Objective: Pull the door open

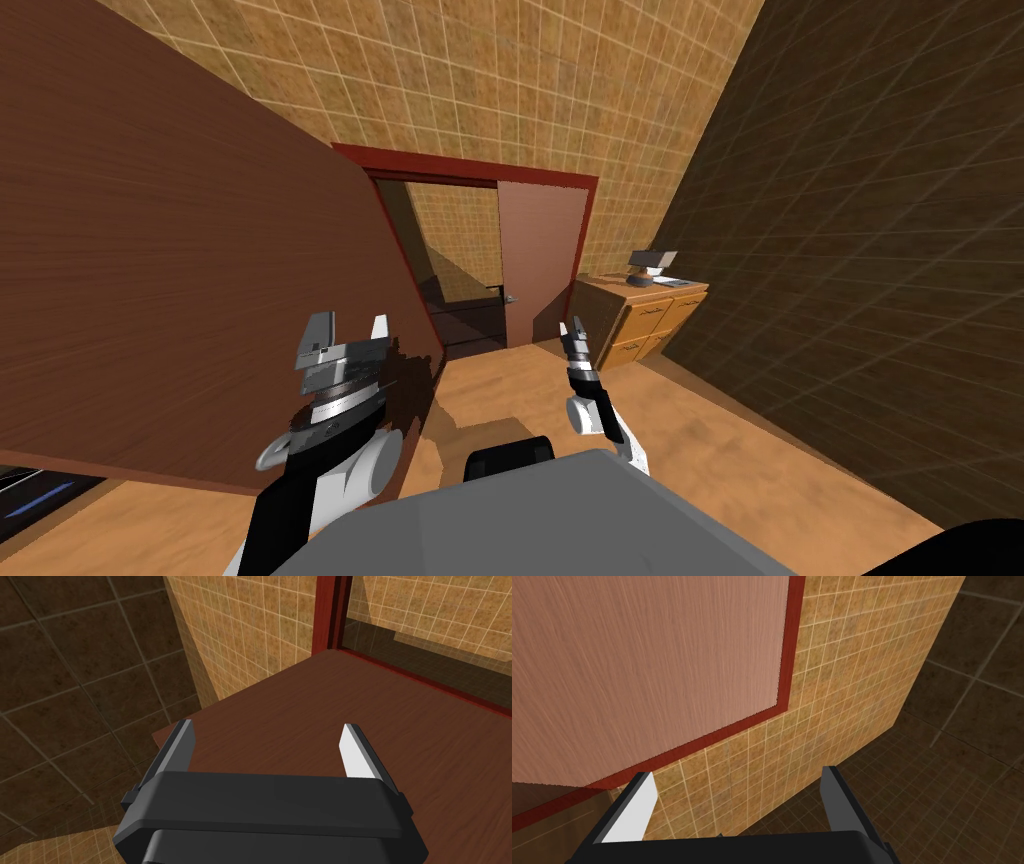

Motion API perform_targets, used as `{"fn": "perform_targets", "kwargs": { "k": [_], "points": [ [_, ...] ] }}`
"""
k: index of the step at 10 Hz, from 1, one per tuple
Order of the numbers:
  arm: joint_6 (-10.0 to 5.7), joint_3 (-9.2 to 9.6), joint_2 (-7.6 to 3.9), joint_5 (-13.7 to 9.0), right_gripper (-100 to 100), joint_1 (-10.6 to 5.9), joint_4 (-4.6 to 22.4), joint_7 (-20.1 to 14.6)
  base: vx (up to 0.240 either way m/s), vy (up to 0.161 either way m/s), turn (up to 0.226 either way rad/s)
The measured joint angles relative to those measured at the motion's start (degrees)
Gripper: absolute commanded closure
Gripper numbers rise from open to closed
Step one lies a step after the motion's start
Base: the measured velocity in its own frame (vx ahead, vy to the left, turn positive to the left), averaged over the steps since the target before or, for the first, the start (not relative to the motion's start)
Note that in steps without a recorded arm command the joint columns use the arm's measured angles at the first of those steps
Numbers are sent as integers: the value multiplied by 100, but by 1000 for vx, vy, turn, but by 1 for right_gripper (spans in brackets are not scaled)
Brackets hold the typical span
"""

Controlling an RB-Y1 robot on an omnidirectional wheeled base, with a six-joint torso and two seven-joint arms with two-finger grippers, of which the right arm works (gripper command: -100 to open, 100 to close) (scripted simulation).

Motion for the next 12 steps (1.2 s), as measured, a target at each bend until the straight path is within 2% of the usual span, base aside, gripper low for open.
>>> {"fn": "perform_targets", "kwargs": {
  "k": [4,7,10,12],
  "points": [
    [-90,-35,-101,-192,-100,-281,721,58,104,-3,135],
    [-155,-41,-173,-335,-100,-405,1179,102,108,-7,124],
    [-213,-69,-235,-484,-100,-635,1721,158,100,-13,128],
    [-244,-73,-269,-580,-100,-709,2004,194,86,-9,98]
  ]
}}
